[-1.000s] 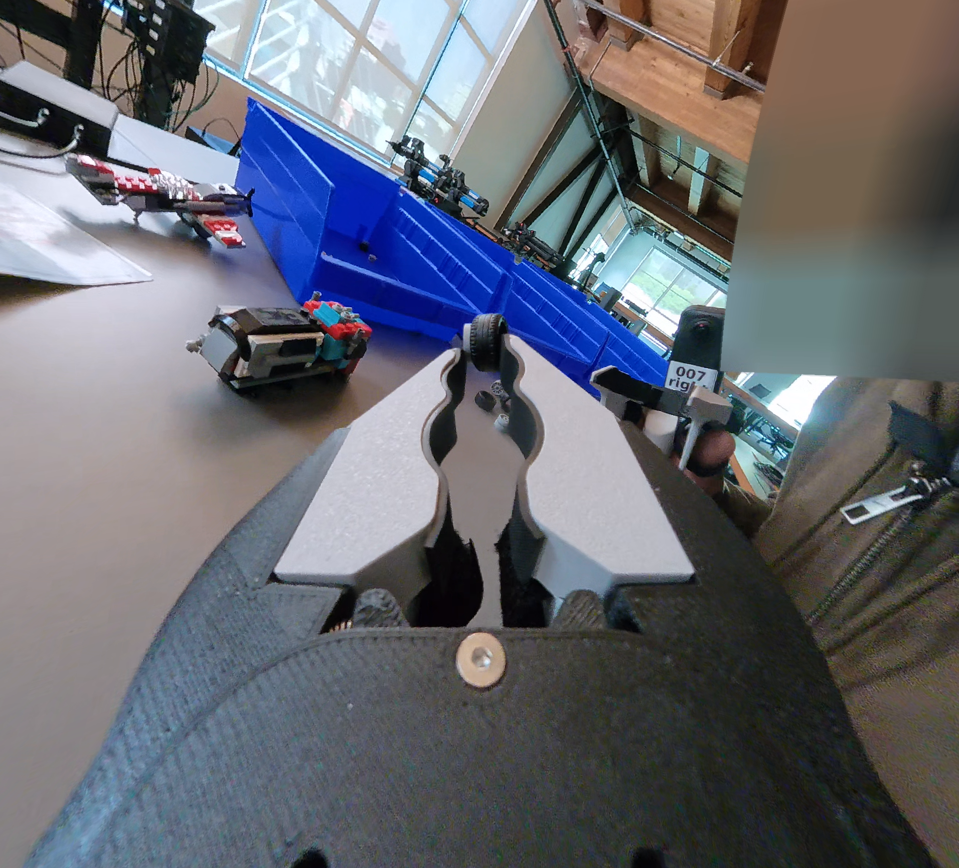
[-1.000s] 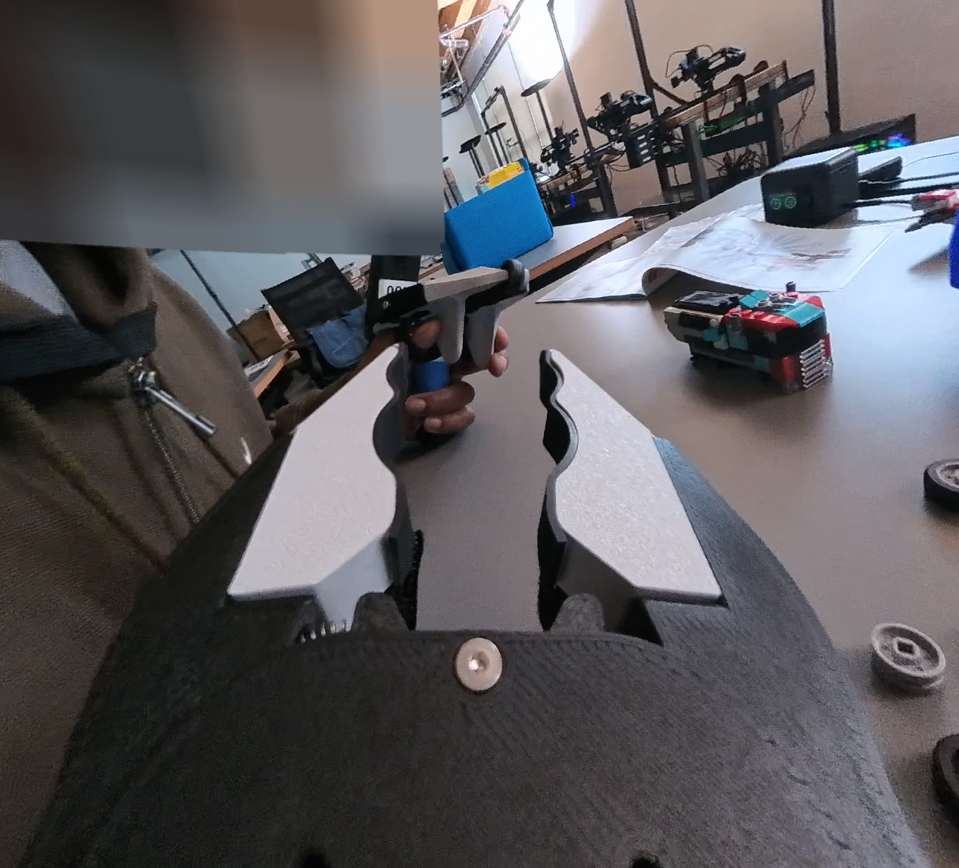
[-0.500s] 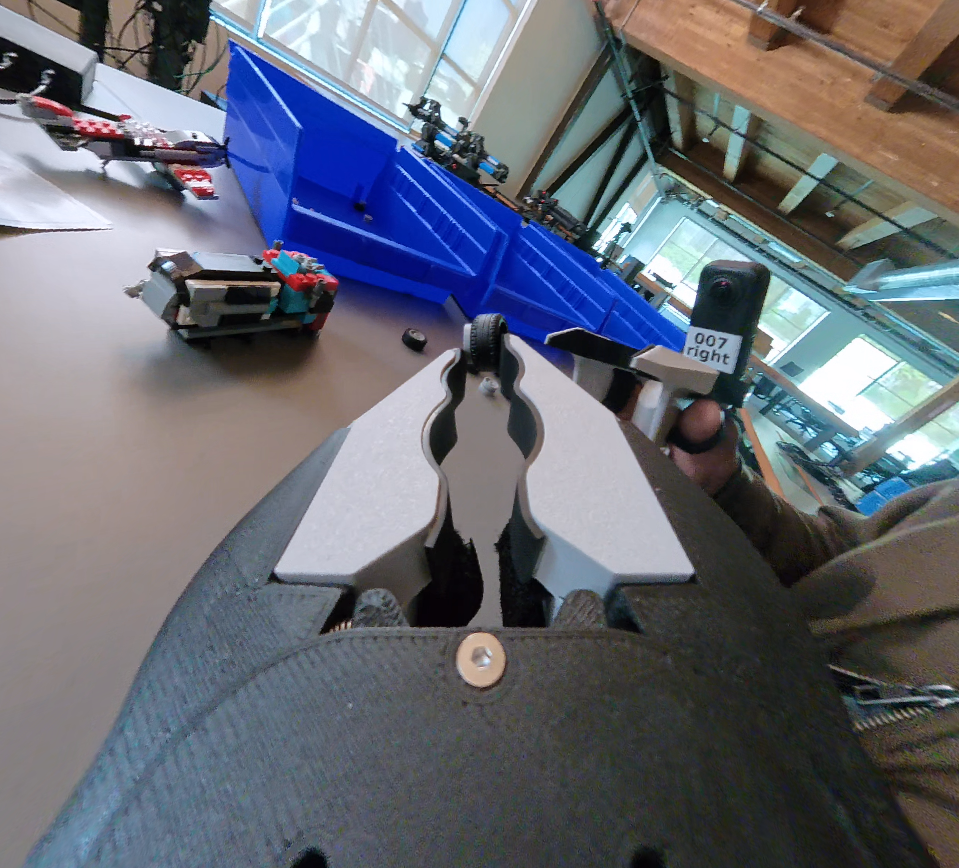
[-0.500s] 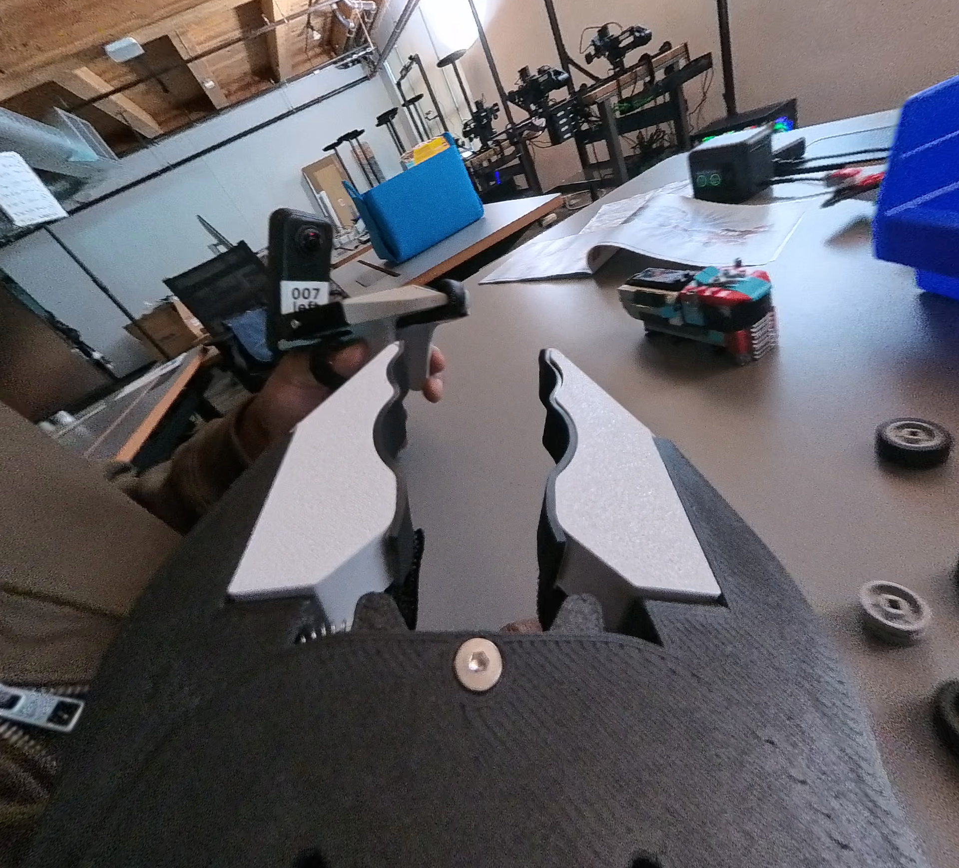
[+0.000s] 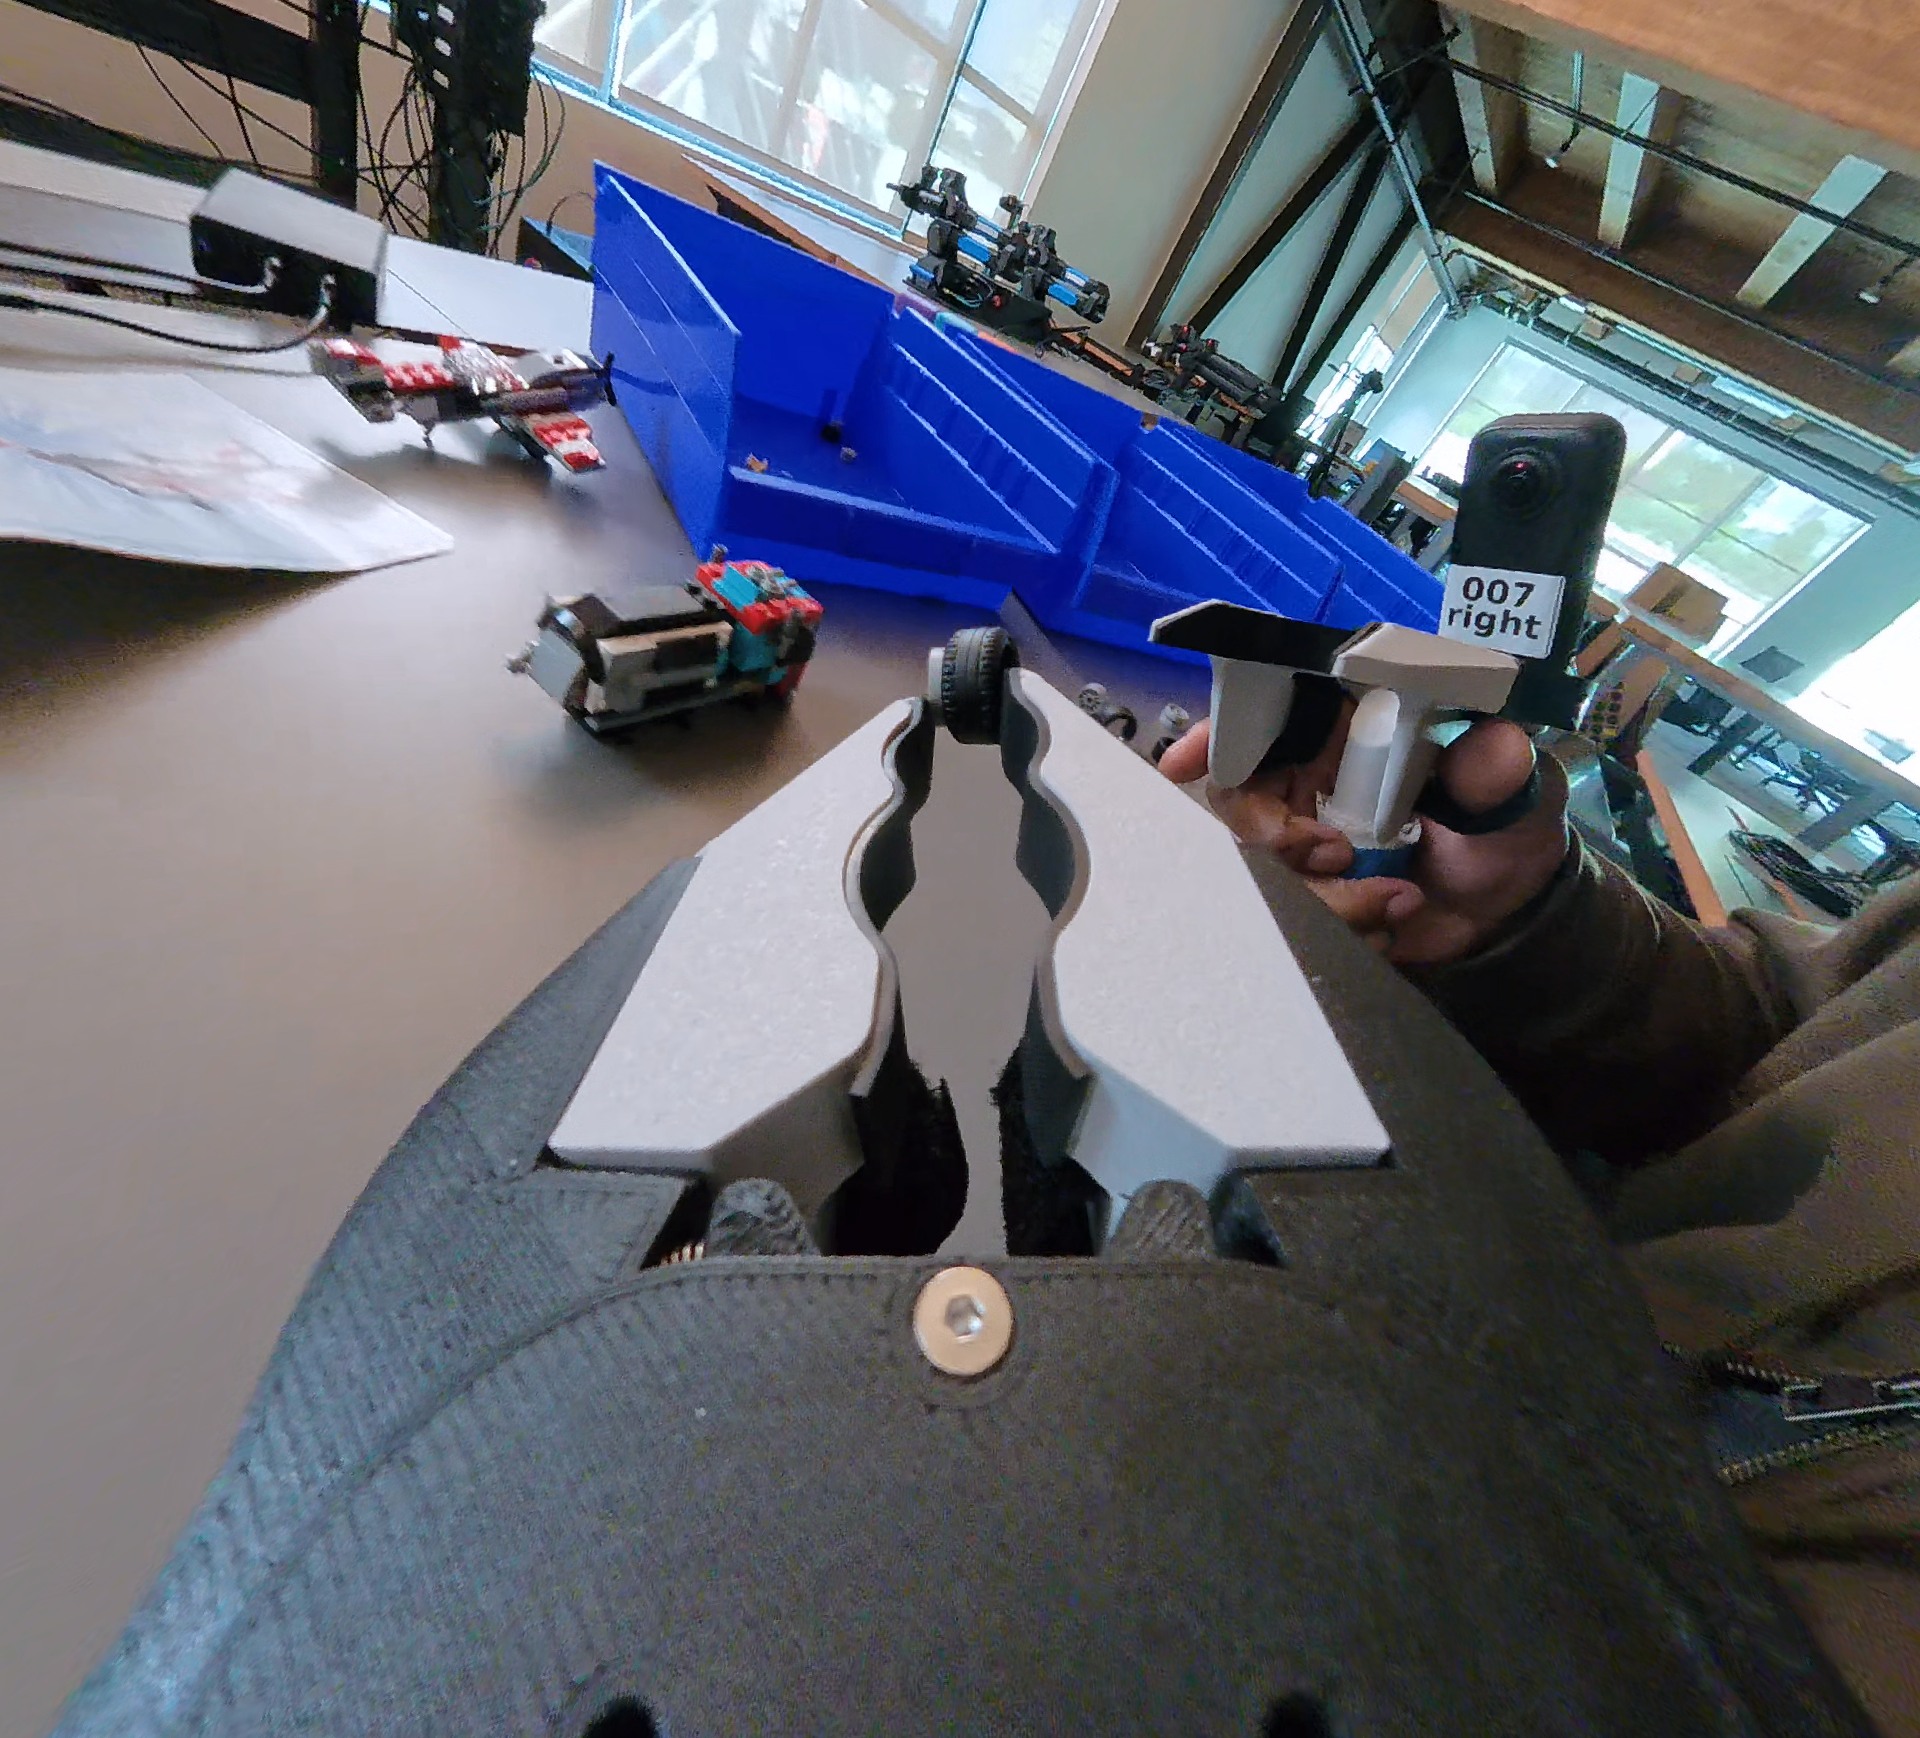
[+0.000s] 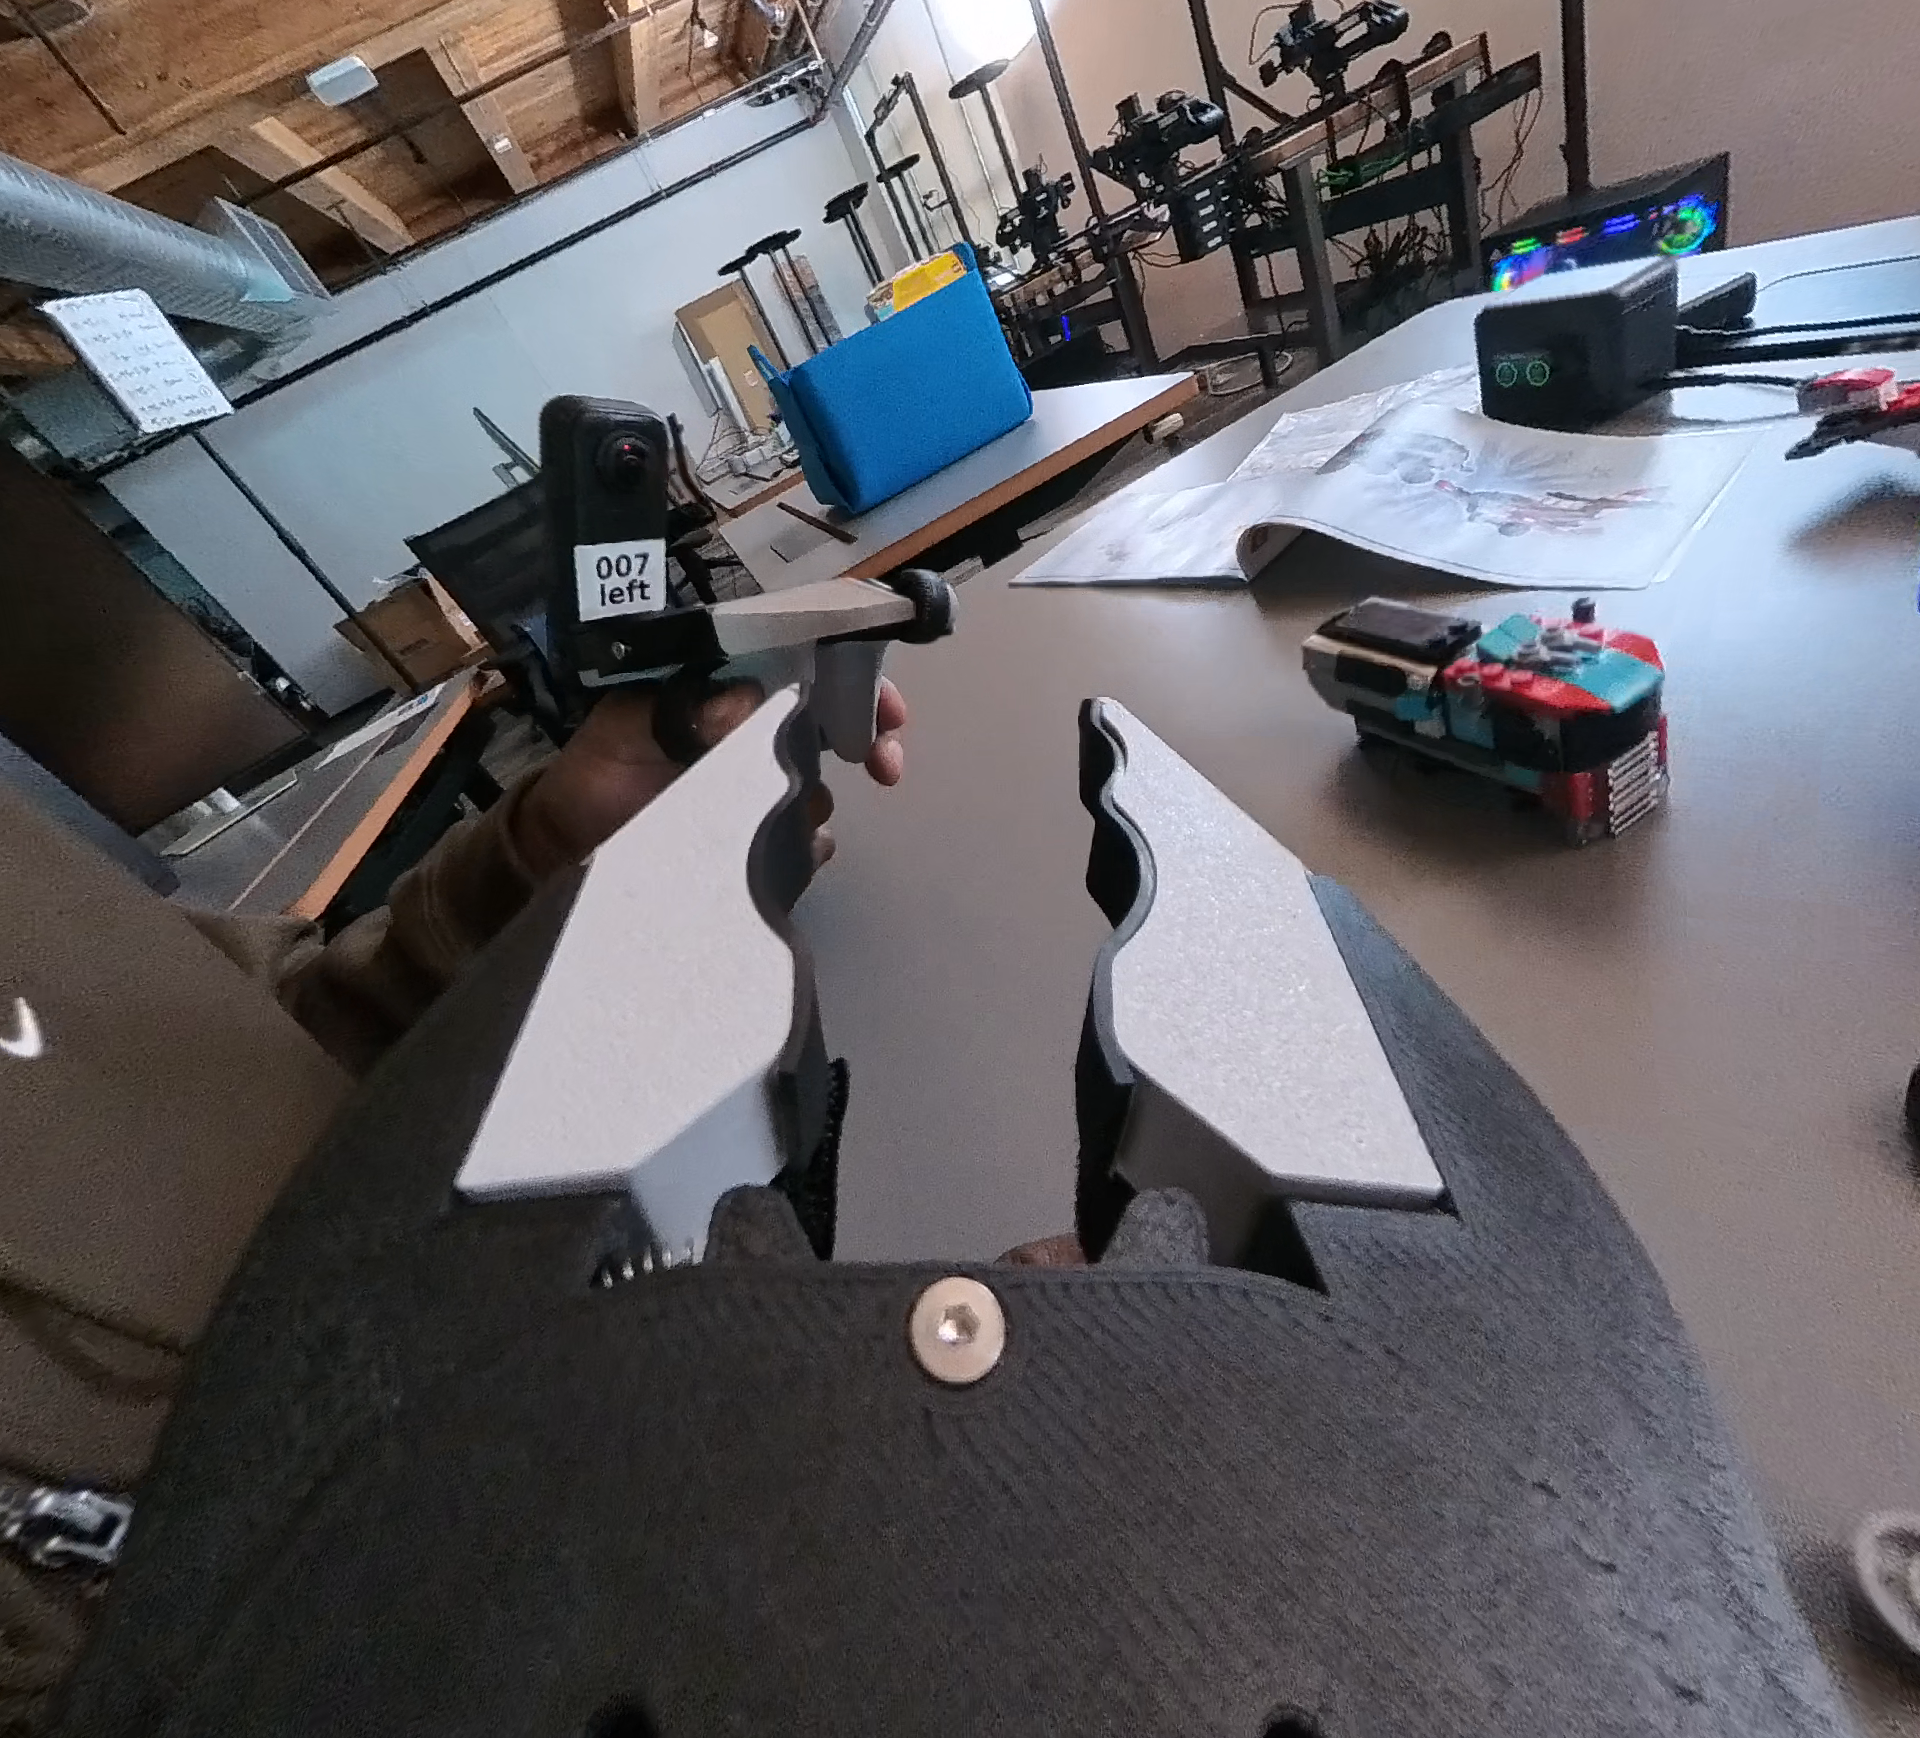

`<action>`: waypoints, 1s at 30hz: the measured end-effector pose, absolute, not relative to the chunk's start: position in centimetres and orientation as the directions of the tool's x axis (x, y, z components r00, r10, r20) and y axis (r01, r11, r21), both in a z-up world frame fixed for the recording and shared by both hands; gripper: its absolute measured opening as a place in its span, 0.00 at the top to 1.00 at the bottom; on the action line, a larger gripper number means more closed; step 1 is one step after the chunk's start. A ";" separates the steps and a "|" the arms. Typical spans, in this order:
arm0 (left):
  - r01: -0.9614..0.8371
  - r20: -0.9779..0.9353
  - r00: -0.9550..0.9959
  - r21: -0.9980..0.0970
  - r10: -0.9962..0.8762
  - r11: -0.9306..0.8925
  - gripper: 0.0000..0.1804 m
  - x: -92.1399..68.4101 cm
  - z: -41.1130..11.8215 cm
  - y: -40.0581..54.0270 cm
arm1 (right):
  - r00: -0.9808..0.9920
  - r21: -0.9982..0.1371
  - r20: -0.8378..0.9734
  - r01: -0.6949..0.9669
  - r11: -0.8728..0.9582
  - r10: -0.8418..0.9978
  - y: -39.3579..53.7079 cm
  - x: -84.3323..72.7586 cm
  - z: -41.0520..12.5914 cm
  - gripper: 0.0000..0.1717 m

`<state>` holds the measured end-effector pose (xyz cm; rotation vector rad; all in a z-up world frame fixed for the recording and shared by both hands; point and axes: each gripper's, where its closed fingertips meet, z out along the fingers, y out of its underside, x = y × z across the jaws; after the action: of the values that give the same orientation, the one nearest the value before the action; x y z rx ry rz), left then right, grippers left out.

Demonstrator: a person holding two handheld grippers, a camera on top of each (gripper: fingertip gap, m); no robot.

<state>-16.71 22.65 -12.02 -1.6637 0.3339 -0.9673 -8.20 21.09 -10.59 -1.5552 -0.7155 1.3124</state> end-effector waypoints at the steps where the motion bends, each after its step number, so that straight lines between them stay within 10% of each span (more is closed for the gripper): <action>1: 0.258 0.416 0.621 -0.909 -0.664 -0.328 0.92 -16.9 -11.9 23.2 | 0.246 -0.913 -0.407 -0.133 -0.386 0.879 21.6 -8.5 -10.6 0.71; 30: 0.250 0.409 0.406 -0.910 -0.817 -0.331 0.93 -9.5 -10.3 23.5 | 0.360 -0.949 -0.305 -0.193 -0.250 0.882 21.8 -7.6 -9.7 0.71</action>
<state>-9.51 23.51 -10.29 -1.5381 0.5236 -1.1882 -7.60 21.82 -9.75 -1.4665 -0.6604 1.1677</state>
